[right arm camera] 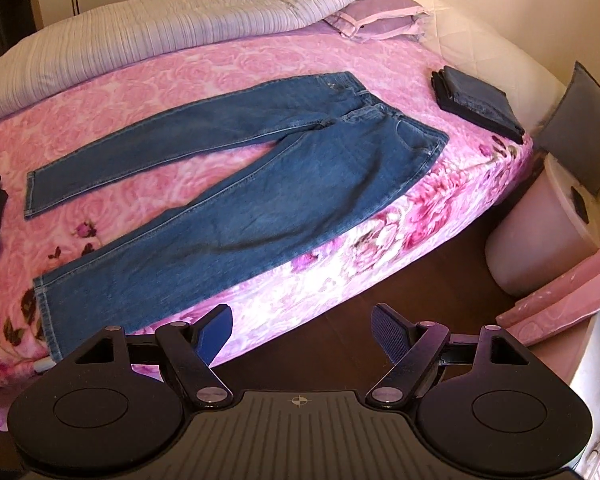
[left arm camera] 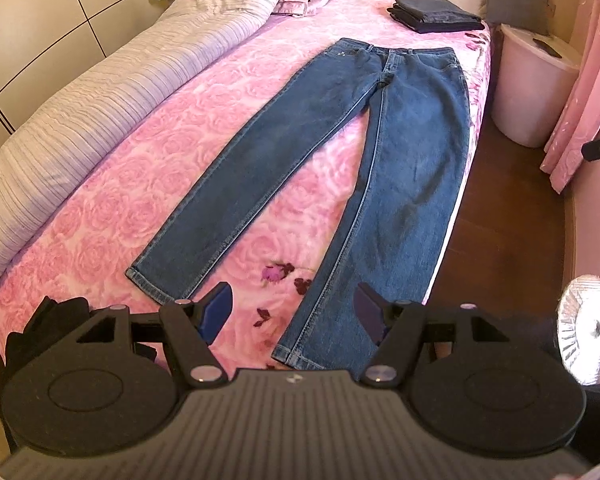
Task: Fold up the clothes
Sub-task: 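Release the hem and lift both tools away from the flat jeans, then grasp one jeans leg hem with the left tool while the right tool grasps the other hem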
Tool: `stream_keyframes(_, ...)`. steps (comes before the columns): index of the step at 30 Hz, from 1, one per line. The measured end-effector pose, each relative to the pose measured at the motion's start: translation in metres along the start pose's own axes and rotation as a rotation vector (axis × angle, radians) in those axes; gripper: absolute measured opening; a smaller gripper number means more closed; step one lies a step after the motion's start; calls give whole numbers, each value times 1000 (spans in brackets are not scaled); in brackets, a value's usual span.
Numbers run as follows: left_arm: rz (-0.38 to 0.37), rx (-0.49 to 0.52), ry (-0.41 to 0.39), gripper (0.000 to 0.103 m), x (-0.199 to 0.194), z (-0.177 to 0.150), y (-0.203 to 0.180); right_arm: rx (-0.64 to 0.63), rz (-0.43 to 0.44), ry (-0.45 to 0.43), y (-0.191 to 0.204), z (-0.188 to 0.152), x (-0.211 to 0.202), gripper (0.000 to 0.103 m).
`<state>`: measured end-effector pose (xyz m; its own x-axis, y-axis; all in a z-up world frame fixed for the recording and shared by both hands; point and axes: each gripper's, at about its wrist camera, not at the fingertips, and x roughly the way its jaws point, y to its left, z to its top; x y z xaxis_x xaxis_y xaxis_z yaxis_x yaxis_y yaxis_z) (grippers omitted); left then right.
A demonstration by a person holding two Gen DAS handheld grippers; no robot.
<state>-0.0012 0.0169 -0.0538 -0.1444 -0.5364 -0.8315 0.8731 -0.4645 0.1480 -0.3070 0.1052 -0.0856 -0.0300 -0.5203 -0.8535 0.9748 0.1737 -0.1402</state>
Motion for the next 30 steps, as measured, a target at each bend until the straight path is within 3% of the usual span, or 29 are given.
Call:
stream_keyframes(14,-18,-11,35,63,16,8,-21,-48,-1,30,-15,13,15,80)
stream_keyframes(23,10,-56,69,63,36,38,-44,-156,-5,30,-40,39,43,80)
stream_keyframes(30,55,-98,97,63,50,64,-61,-224,40,25,-67,68,72,80)
